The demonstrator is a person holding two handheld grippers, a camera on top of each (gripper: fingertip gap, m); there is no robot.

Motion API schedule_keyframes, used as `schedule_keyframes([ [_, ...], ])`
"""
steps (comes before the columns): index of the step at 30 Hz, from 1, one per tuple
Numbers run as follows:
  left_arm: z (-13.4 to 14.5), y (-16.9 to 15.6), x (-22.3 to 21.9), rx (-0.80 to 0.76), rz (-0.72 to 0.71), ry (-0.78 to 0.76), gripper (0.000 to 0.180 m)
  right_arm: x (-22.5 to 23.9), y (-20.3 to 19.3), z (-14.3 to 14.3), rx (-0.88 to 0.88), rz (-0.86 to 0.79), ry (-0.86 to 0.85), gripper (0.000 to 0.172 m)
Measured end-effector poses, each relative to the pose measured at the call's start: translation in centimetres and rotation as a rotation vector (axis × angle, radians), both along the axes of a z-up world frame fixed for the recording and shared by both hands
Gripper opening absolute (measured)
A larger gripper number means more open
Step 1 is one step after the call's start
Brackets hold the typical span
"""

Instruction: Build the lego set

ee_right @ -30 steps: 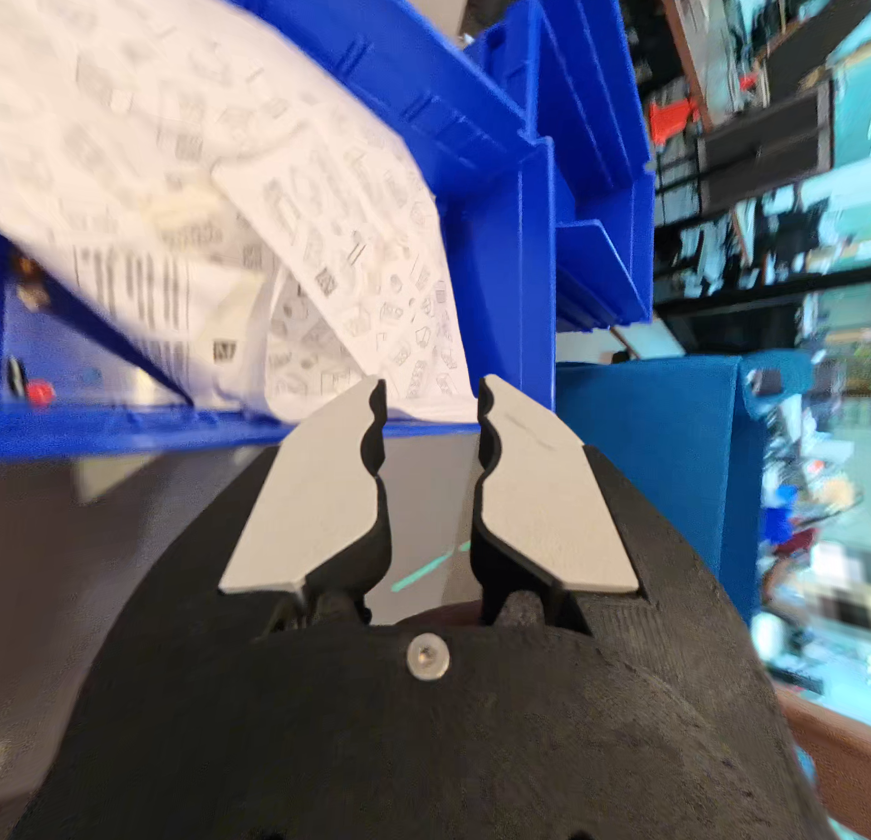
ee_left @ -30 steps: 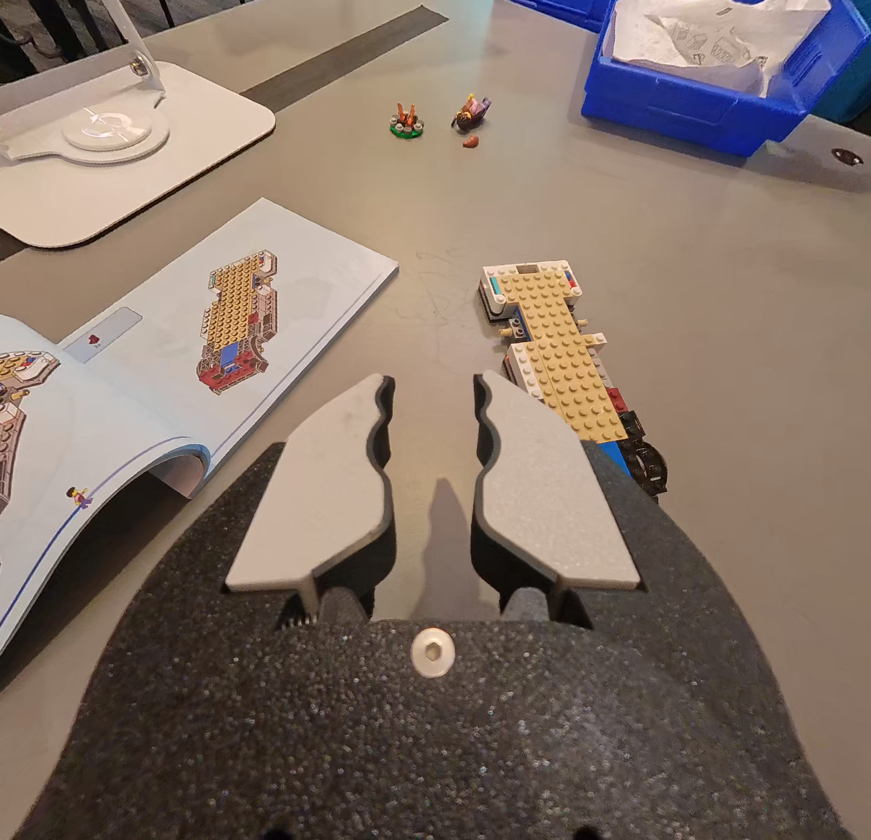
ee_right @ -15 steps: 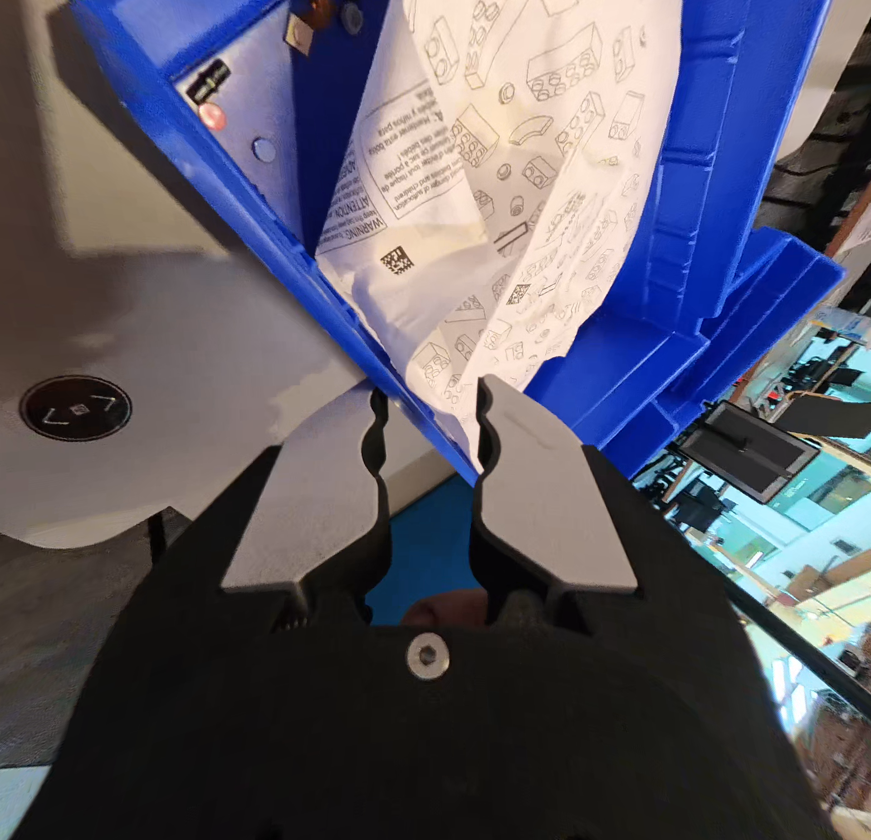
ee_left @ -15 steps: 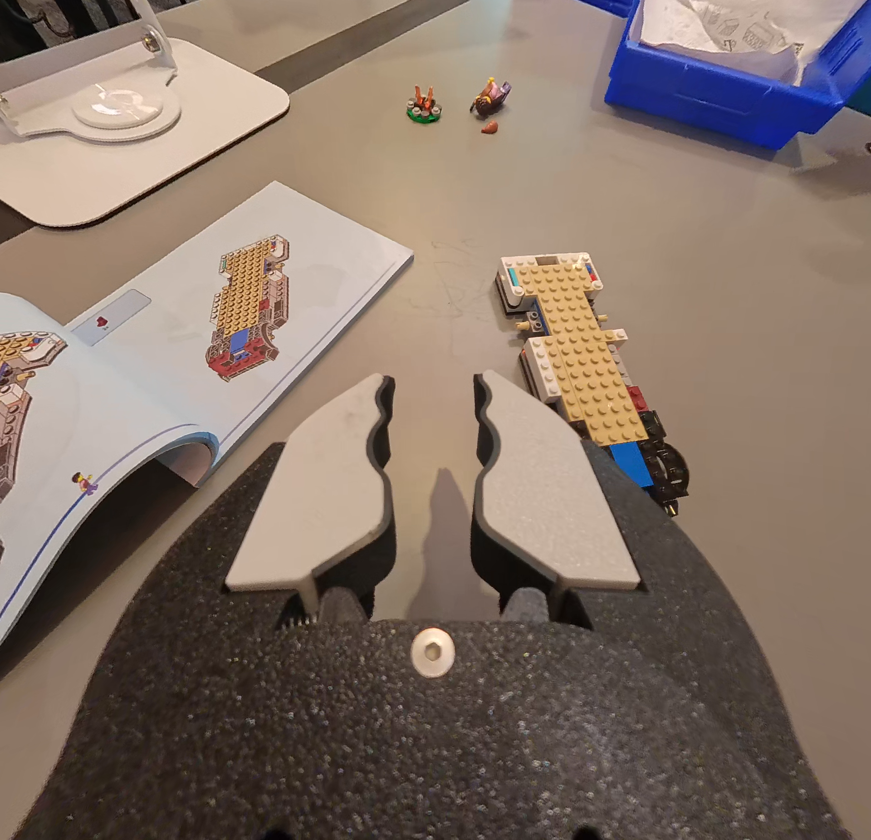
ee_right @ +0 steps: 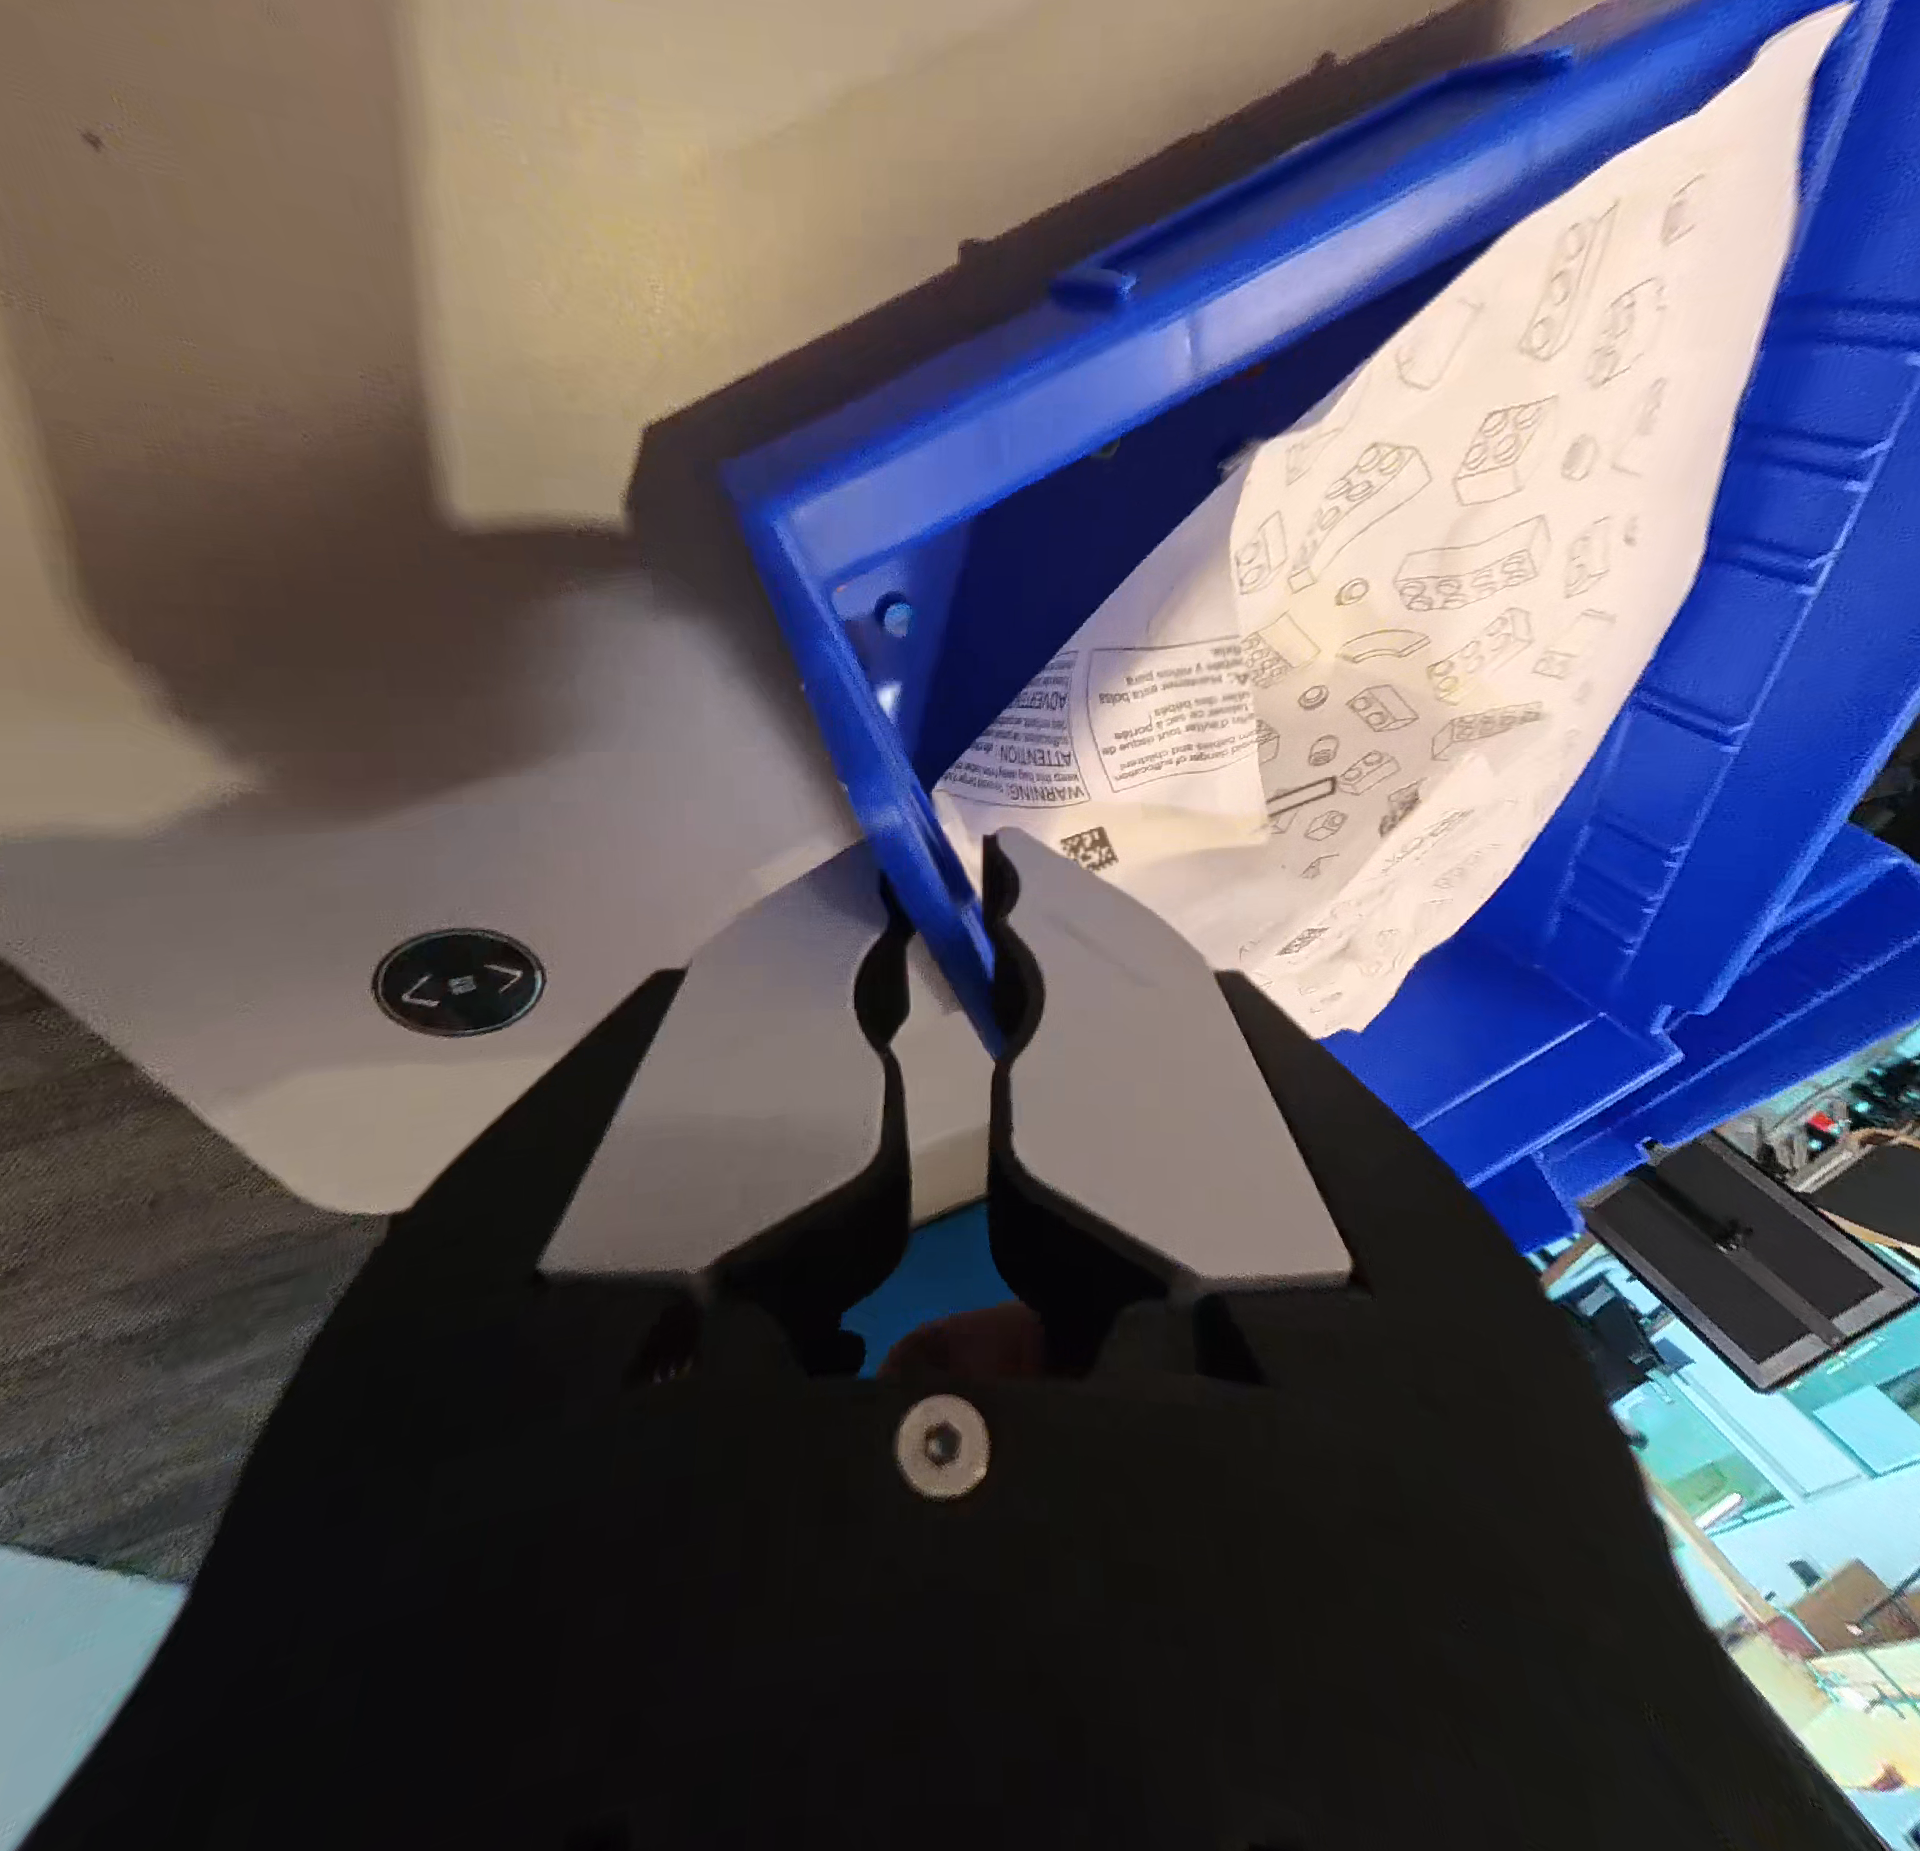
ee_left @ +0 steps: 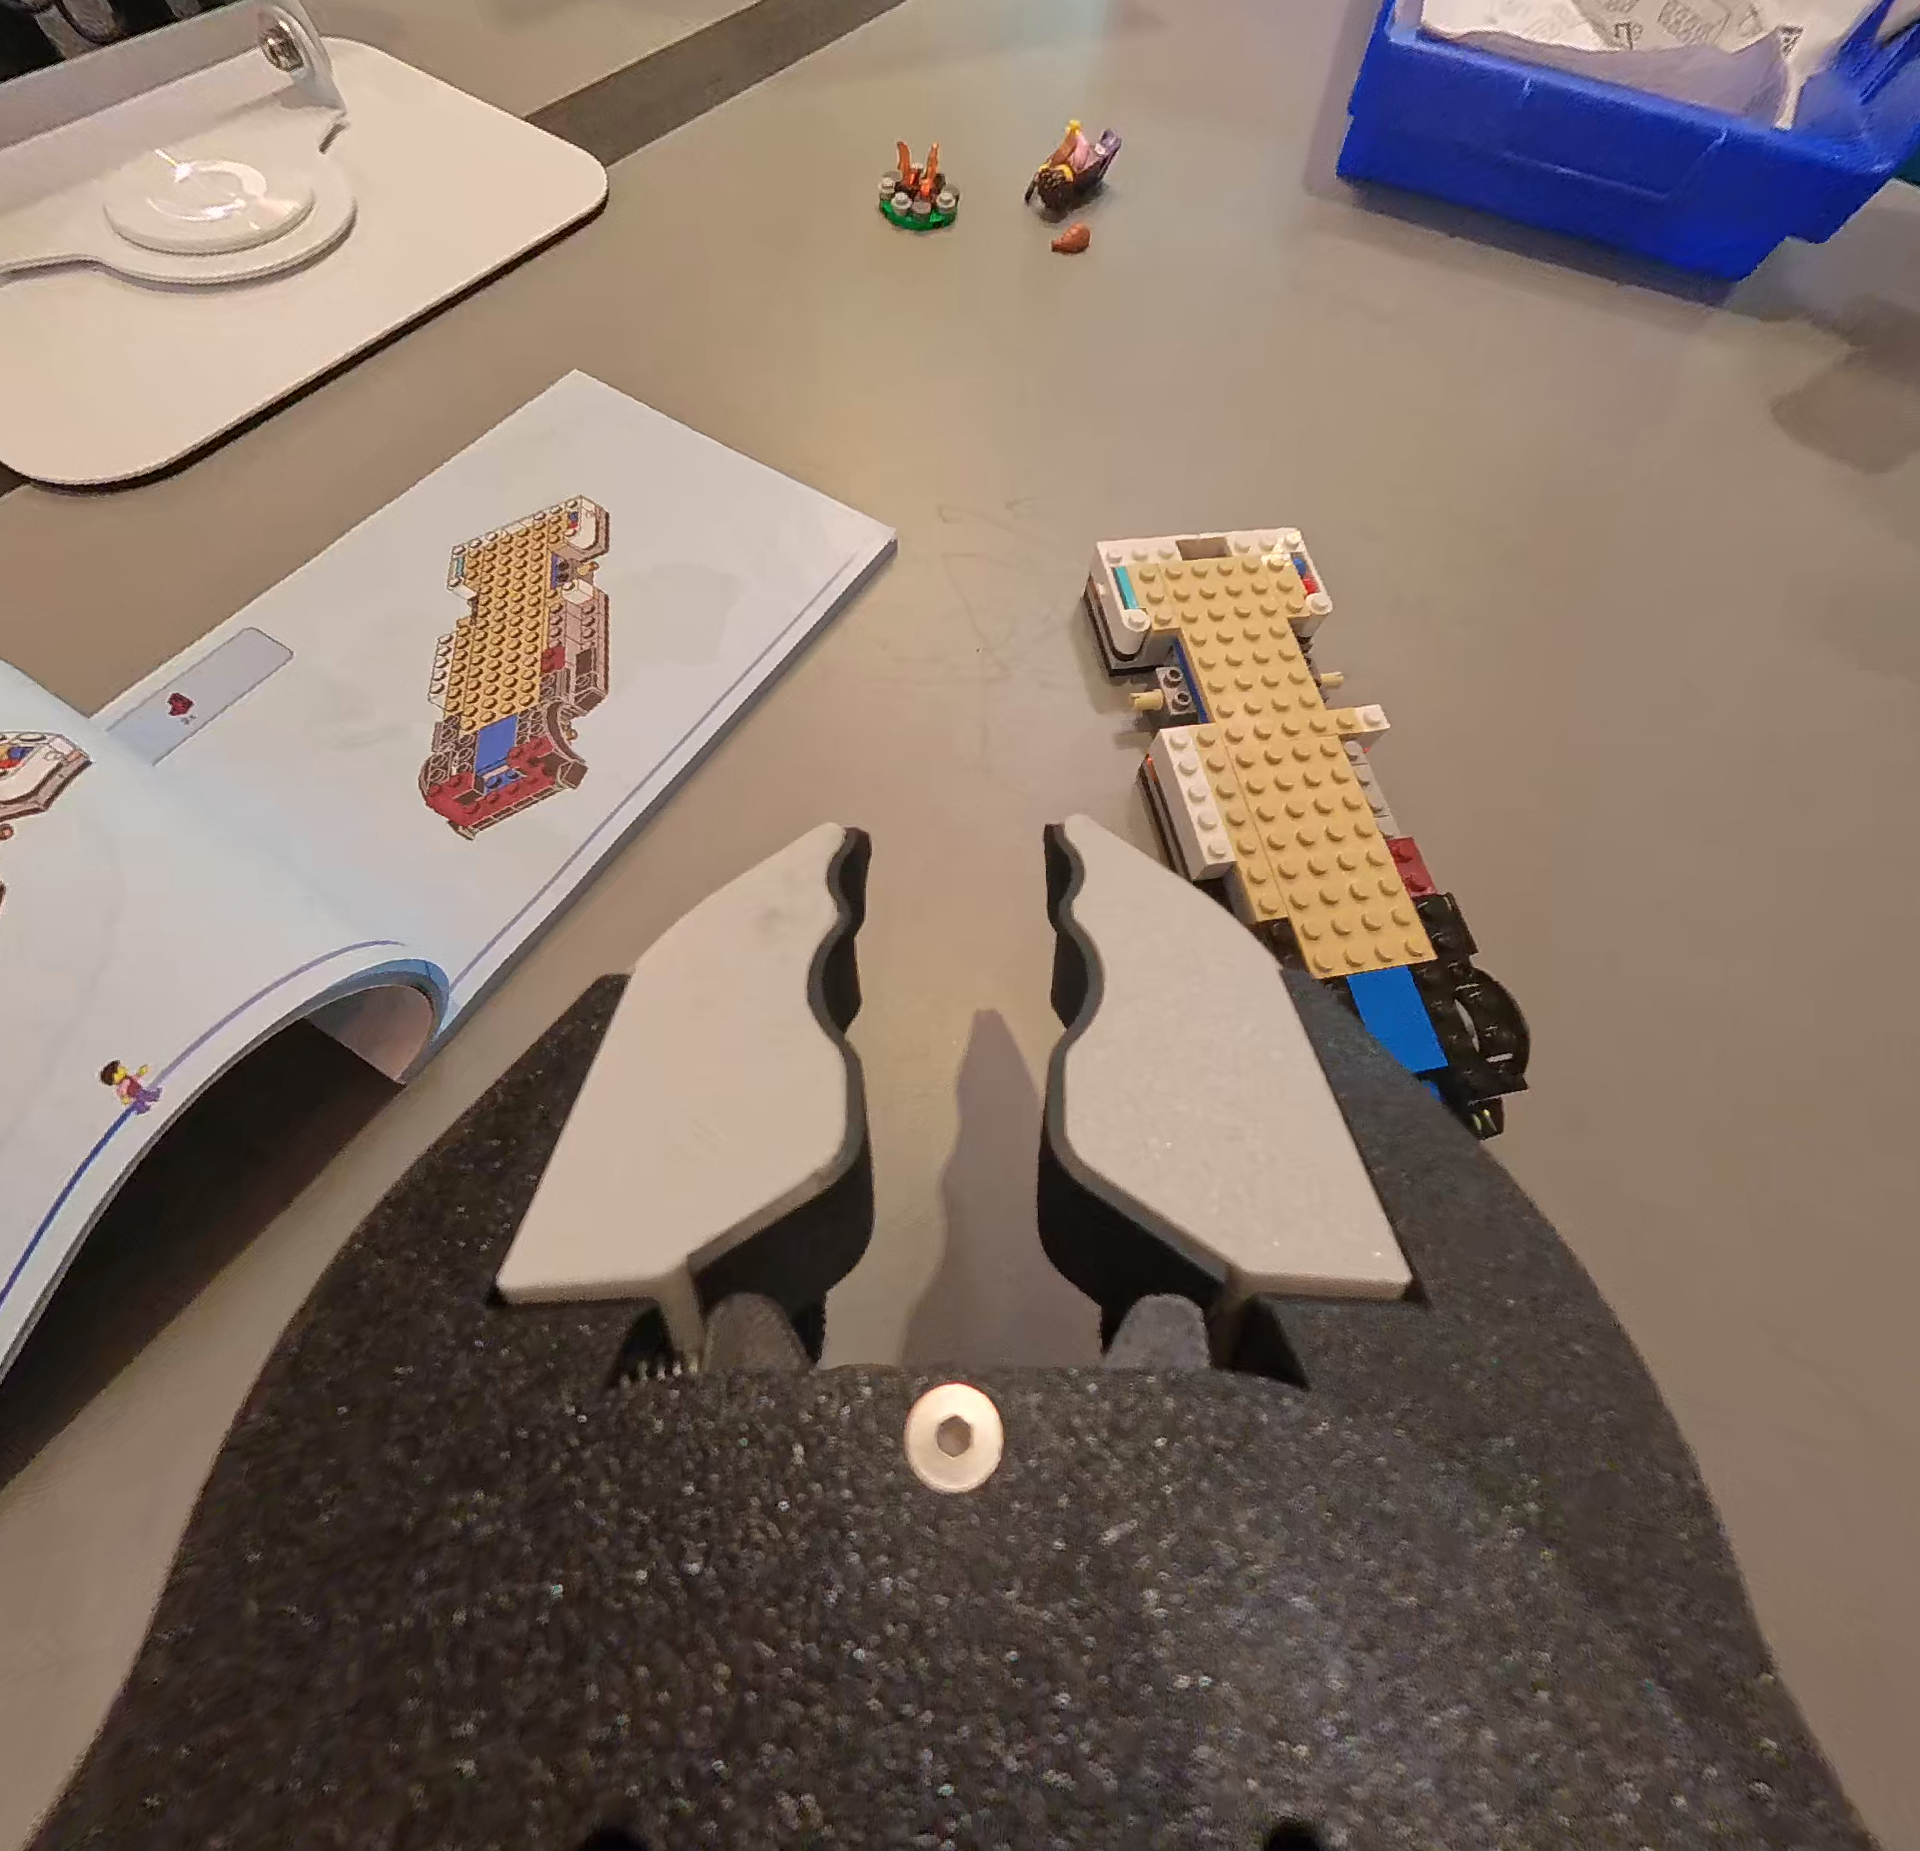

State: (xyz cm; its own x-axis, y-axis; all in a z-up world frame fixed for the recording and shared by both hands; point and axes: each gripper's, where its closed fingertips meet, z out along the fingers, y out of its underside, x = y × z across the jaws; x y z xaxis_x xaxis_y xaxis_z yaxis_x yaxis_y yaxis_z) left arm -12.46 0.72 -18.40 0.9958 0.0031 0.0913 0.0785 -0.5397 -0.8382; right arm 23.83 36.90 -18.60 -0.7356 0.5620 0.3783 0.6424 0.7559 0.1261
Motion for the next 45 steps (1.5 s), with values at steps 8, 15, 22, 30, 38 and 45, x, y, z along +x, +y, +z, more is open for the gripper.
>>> schedule_keyframes([
  [8, 0.5, -0.4, -0.5, 0.011, 0.017, 0.006, 0.033, 4.4, 0.8, 0.6, 0.207, -0.01, -0.027, 0.008],
  [15, 0.8, 0.1, 0.3, 0.025, -0.006, -0.008, 0.034, 10.9, 2.0, 3.6, 0.349, -0.147, 0.105, 0.01],
  [22, 0.7, 0.4, 0.7, 0.028, -0.01, -0.006, 0.033, 14.9, 6.3, 3.9, 0.434, -0.261, 0.082, 0.012],
  [30, 0.2, 0.8, 1.1, 0.013, -0.025, -0.005, 0.034, 17.3, 15.2, 2.4, 0.492, -0.428, 0.109, 0.016],
  [38, -0.2, 0.8, 0.6, 0.008, -0.011, -0.012, 0.034, 17.3, 20.6, -3.1, 0.555, -0.537, 0.072, 0.016],
  [45, -0.6, 0.7, 0.3, -0.005, -0.008, -0.016, 0.034, 16.4, 20.2, -7.9, 0.537, -0.487, -0.037, 0.013],
])
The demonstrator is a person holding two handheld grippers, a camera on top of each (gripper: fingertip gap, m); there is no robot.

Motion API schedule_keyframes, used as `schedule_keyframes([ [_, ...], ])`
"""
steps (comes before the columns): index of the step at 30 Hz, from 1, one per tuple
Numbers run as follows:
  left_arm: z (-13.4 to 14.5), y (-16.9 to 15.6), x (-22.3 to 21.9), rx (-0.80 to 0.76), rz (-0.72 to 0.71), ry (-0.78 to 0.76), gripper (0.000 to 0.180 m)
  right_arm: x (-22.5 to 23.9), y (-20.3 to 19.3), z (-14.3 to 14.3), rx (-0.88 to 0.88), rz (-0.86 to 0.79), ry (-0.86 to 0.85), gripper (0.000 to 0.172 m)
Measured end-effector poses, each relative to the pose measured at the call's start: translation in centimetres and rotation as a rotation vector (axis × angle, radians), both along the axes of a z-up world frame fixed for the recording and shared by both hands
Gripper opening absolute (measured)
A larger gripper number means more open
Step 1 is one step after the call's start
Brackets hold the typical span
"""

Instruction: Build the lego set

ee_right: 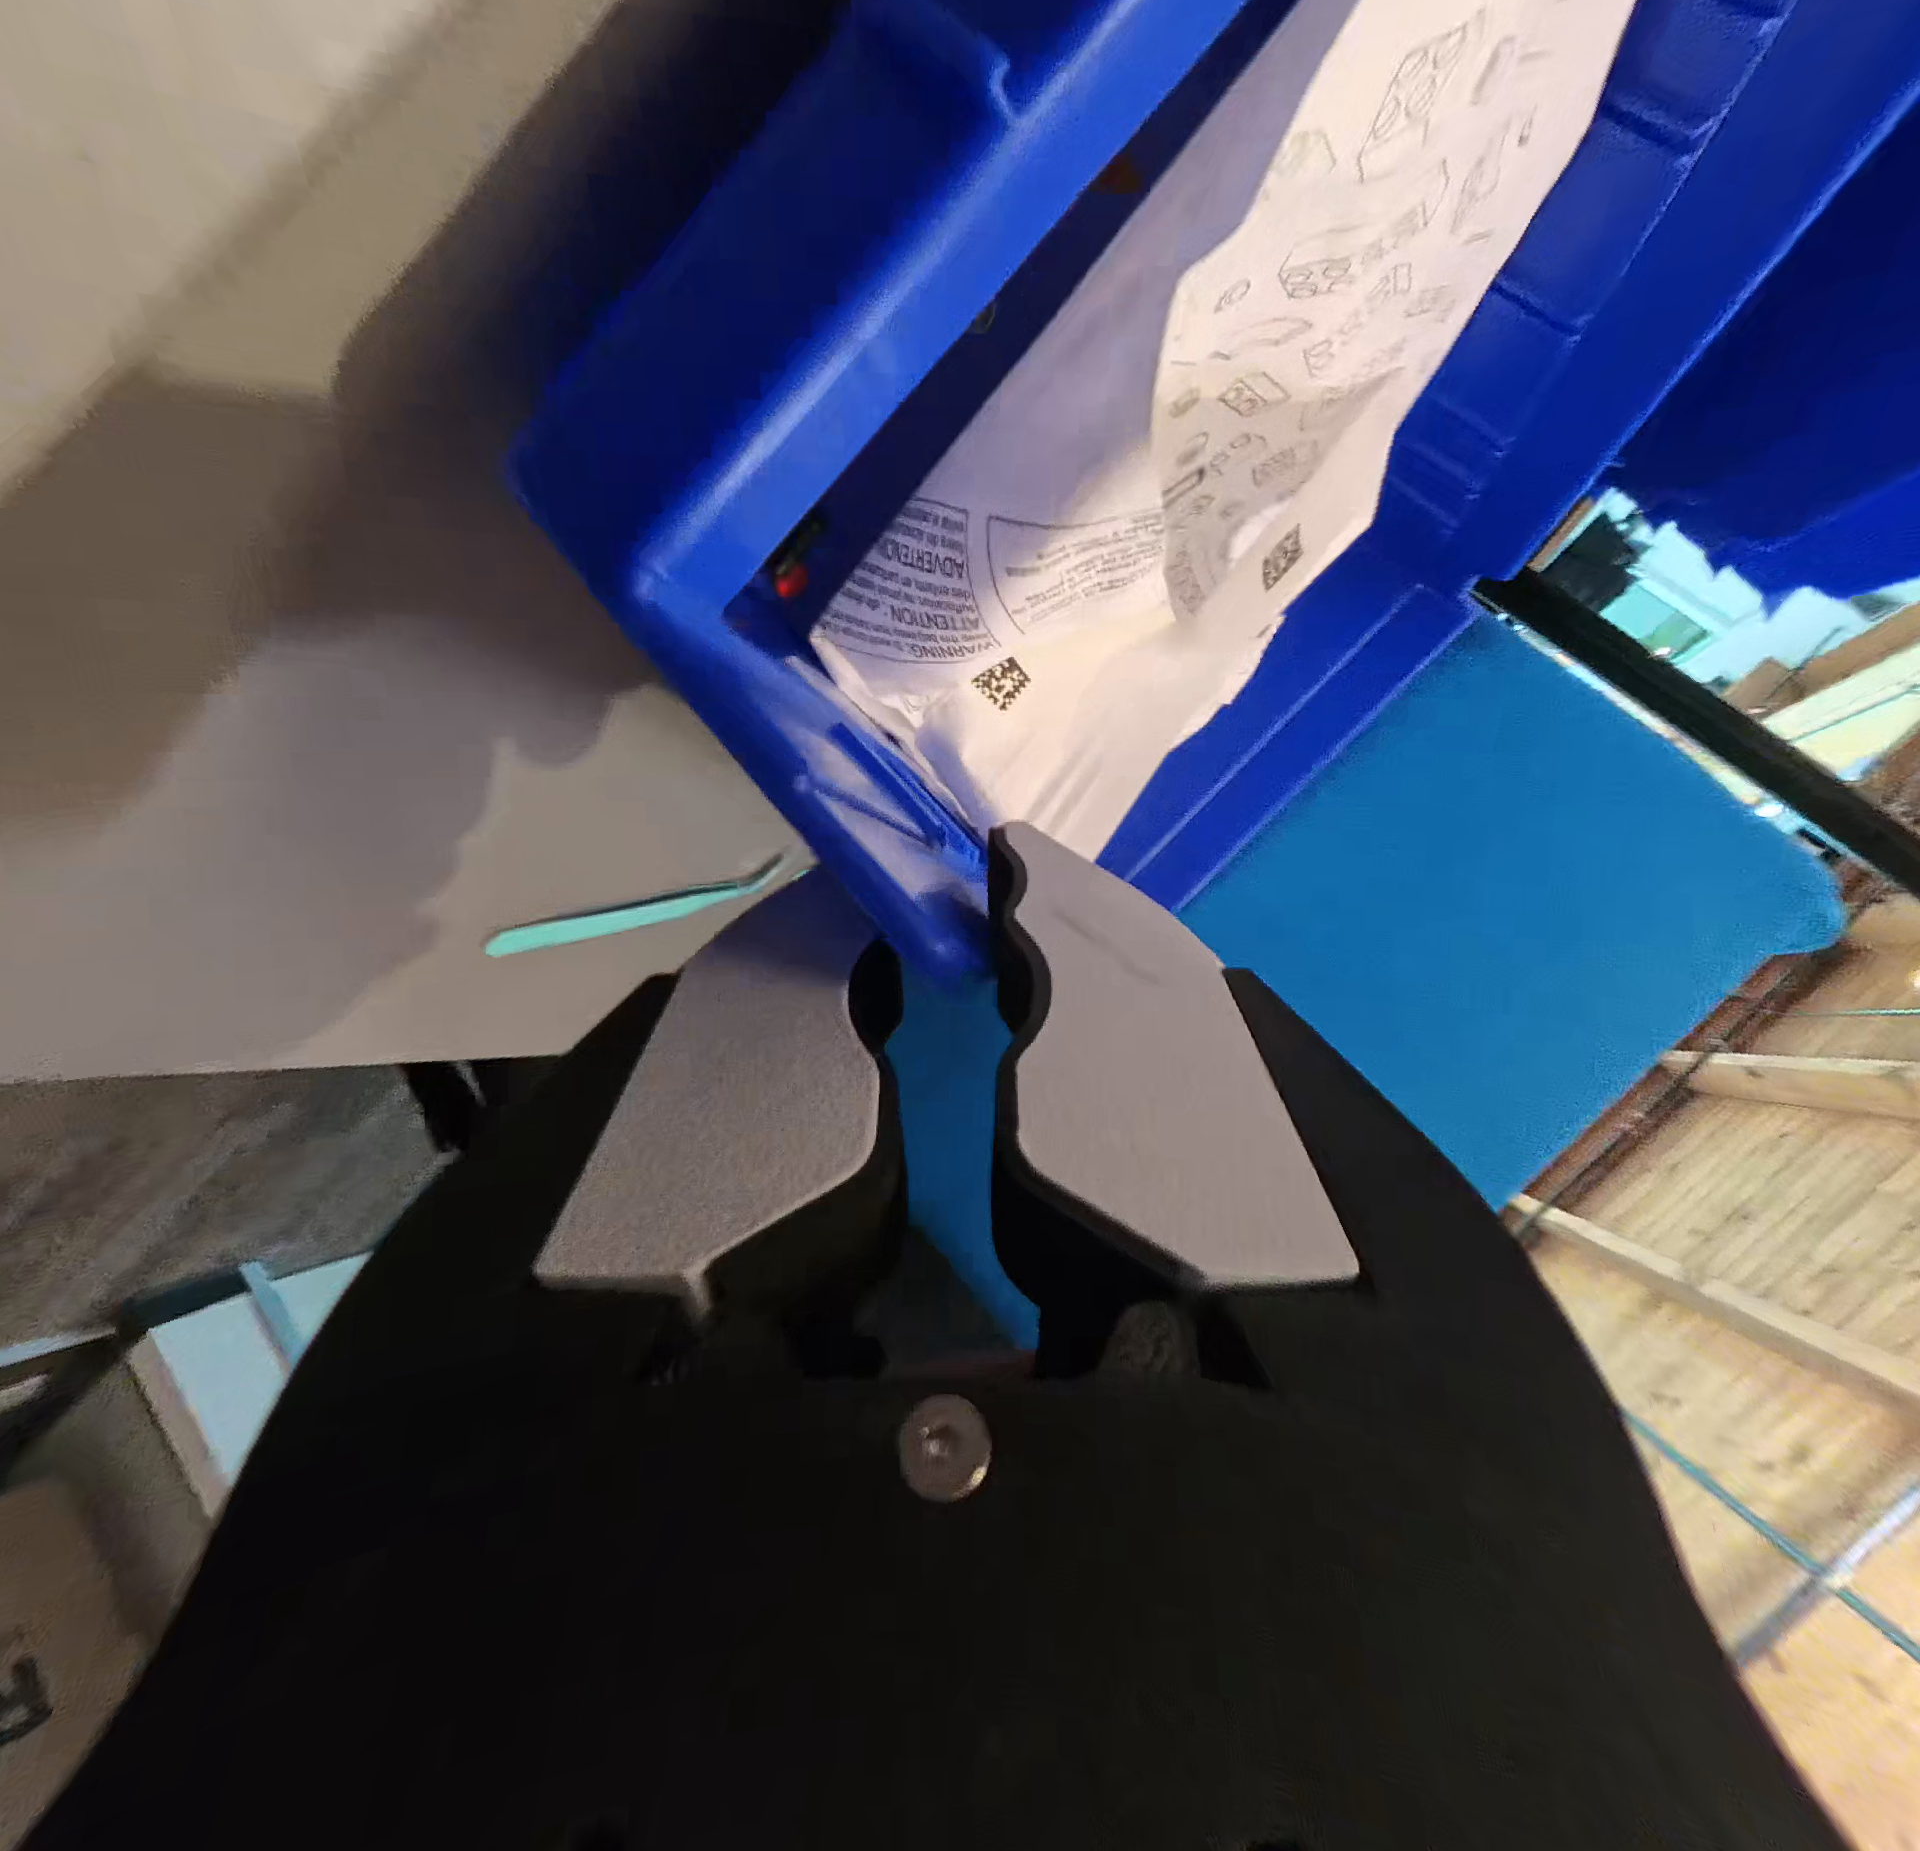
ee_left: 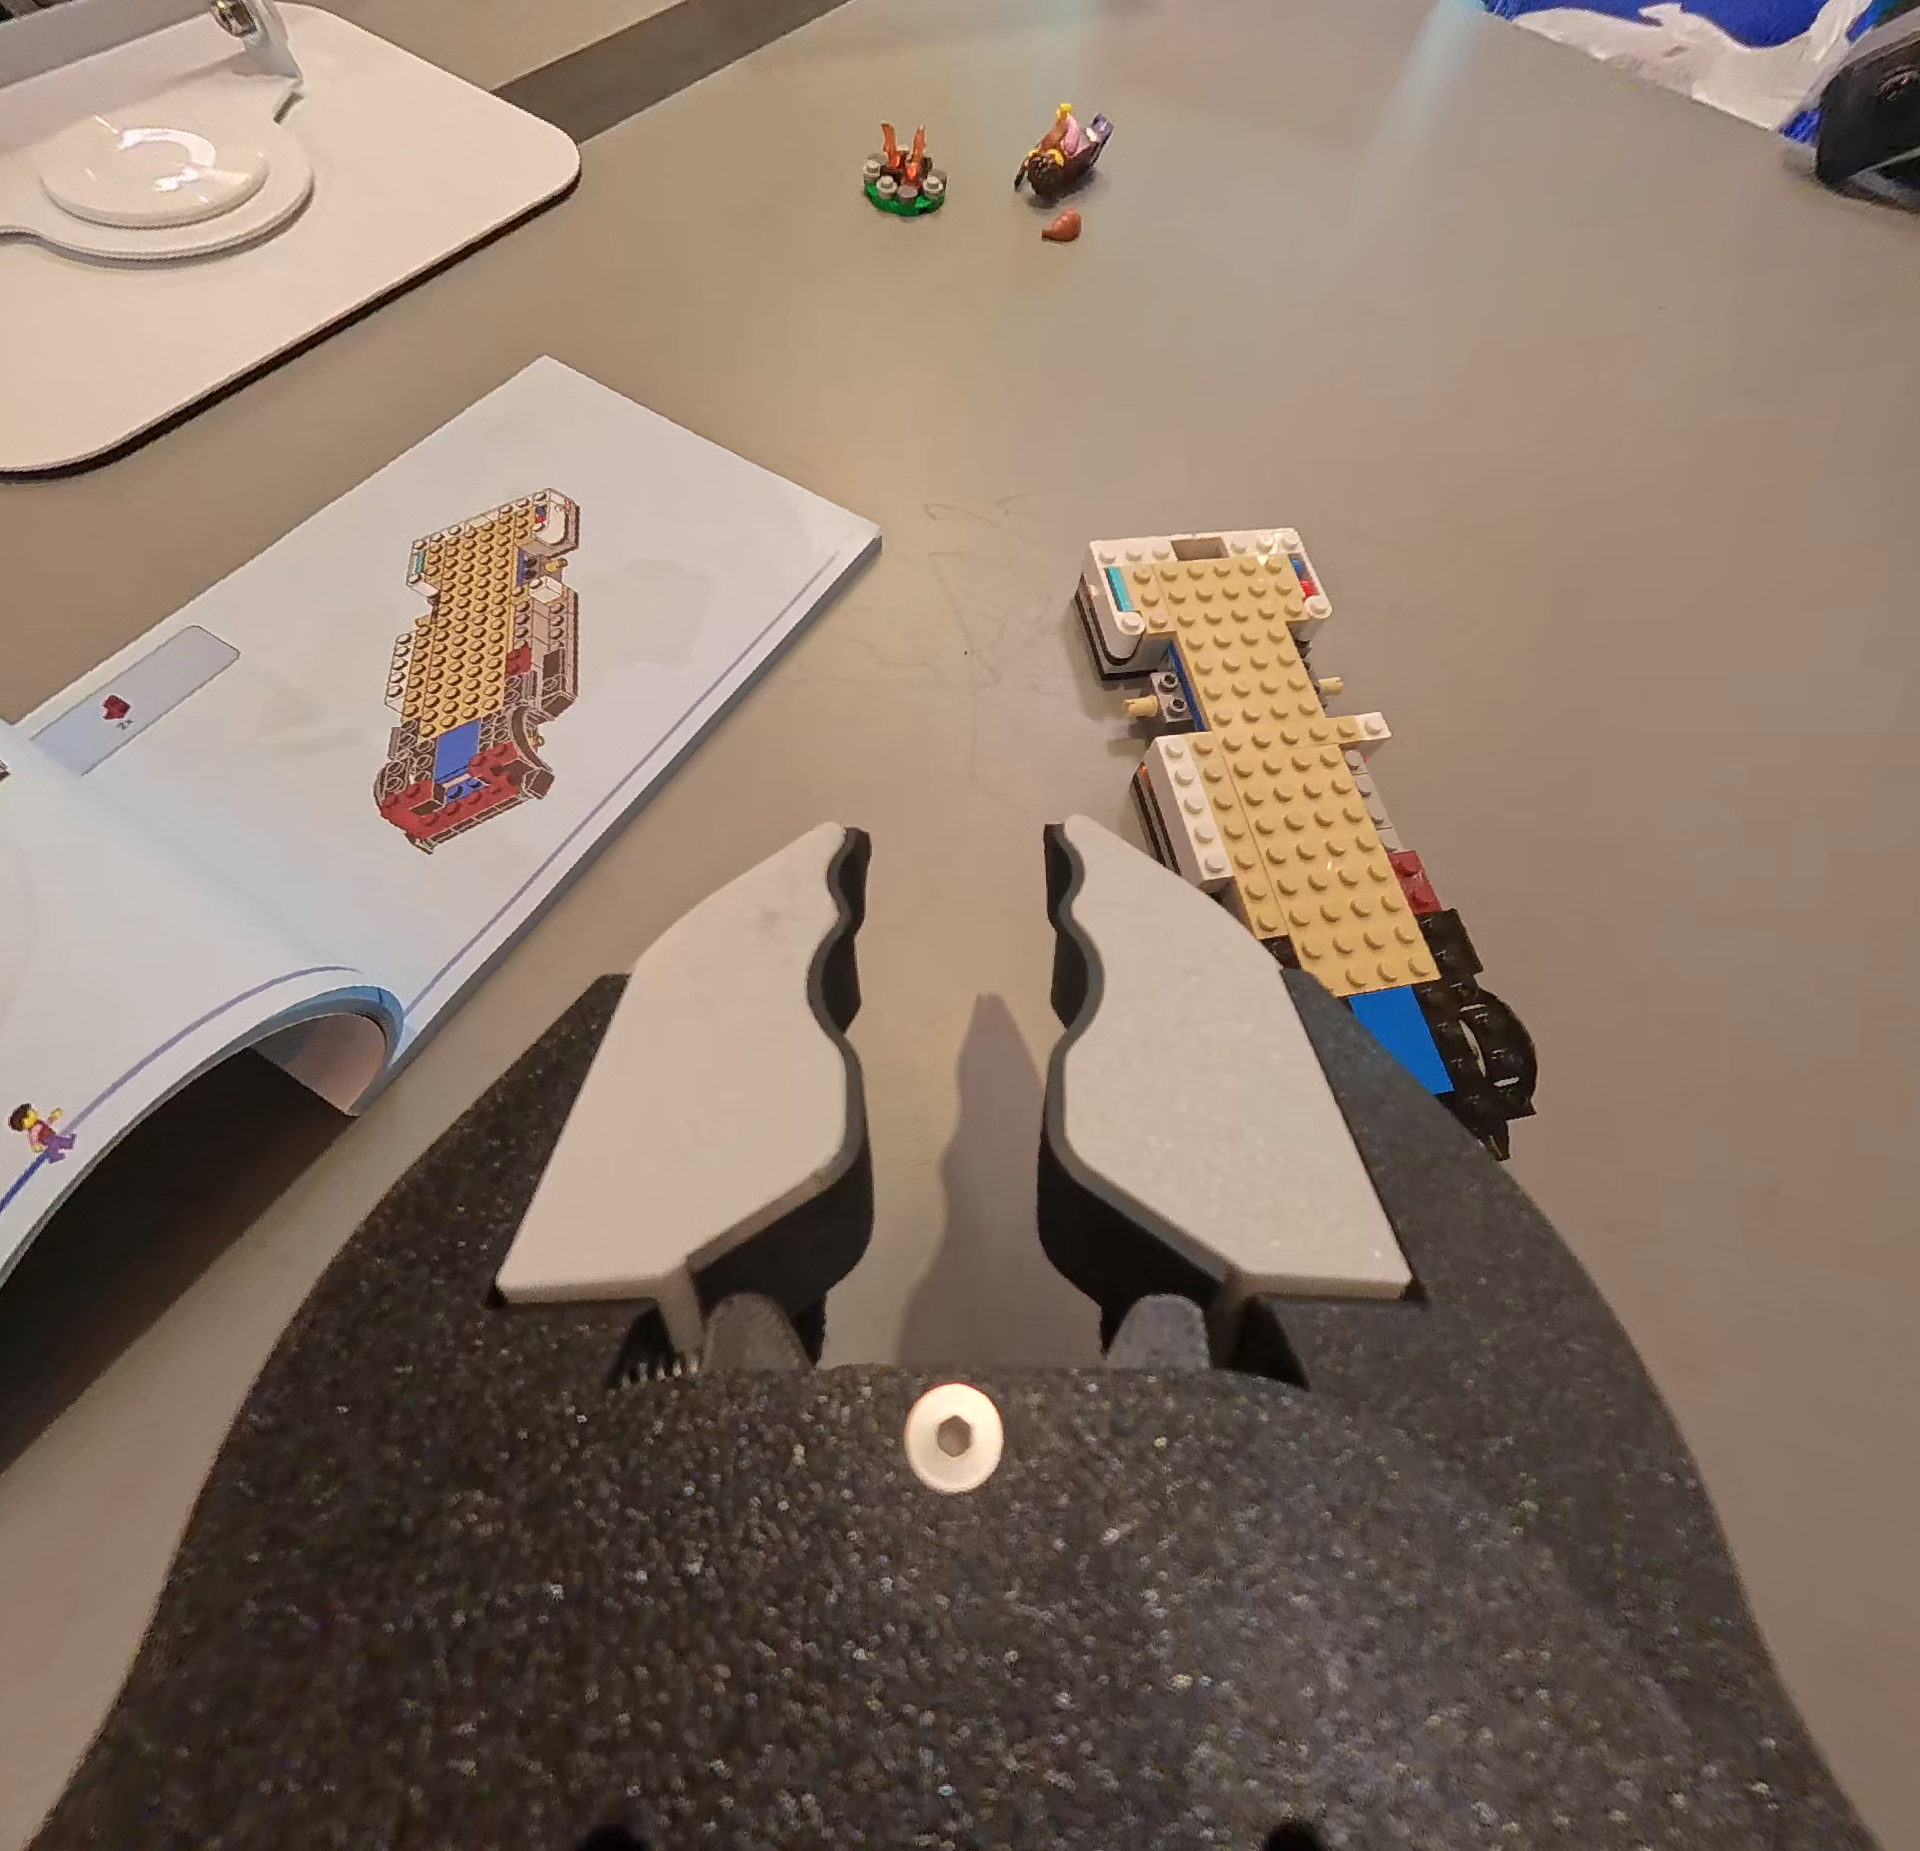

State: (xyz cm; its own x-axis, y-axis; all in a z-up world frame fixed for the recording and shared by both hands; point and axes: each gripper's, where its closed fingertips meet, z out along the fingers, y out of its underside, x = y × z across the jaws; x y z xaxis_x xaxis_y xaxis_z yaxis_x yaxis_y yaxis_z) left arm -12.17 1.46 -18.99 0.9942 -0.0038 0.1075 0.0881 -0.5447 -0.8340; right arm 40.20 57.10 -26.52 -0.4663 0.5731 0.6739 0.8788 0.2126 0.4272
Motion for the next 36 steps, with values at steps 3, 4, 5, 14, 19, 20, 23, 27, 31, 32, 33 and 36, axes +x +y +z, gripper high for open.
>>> schedule_keyframes([
  [3, 0.0, 0.0, -0.1, 0.0, 0.0, -0.001, 0.034, 0.7, -0.1, 0.3, 0.022, -0.007, -0.002, 0.019],
  [4, 0.0, -0.1, -0.1, 0.001, 0.001, -0.001, 0.034, 1.0, 0.1, 1.0, 0.053, -0.002, -0.012, 0.028],
  [5, 0.0, -0.1, -0.2, 0.002, 0.003, -0.002, 0.034, 1.3, 0.1, 1.6, 0.057, -0.007, -0.009, 0.037],
  [14, 0.3, -0.1, -0.4, 0.013, 0.009, -0.001, 0.034, -5.2, 1.7, 12.1, 0.013, 0.099, 0.346, 0.052],
  [19, 0.0, -0.2, -1.0, 0.017, 0.02, 0.018, 0.033, -13.5, 5.7, 15.1, -0.008, 0.226, 0.353, 0.051],
  [20, -0.1, -0.2, -1.2, 0.019, 0.023, 0.025, 0.033, -14.8, 6.6, 15.2, -0.023, 0.239, 0.344, 0.051],
  [23, -0.2, -0.3, -1.8, 0.025, 0.038, 0.05, 0.033, -17.1, 9.2, 14.7, -0.072, 0.253, 0.255, 0.051],
  [27, -0.4, -0.1, -2.9, 0.035, 0.073, 0.062, 0.033, -18.7, 11.7, 13.5, -0.135, 0.257, 0.146, 0.047],
  [31, -0.8, 0.2, -4.0, 0.034, 0.113, 0.06, 0.033, -19.4, 13.4, 12.1, -0.197, 0.255, 0.032, 0.042],
  [32, -1.0, 0.2, -4.2, 0.029, 0.124, 0.059, 0.033, -19.8, 13.5, 11.8, -0.219, 0.255, 0.02, 0.039],
  [33, -1.2, 0.2, -4.4, 0.025, 0.135, 0.059, 0.032, -20.2, 13.7, 11.6, -0.237, 0.256, 0.01, 0.035],
  [36, -1.6, 0.3, -4.8, 0.017, 0.158, 0.055, 0.032, -20.5, 13.6, 10.6, -0.31, 0.23, -0.06, 0.015],
])
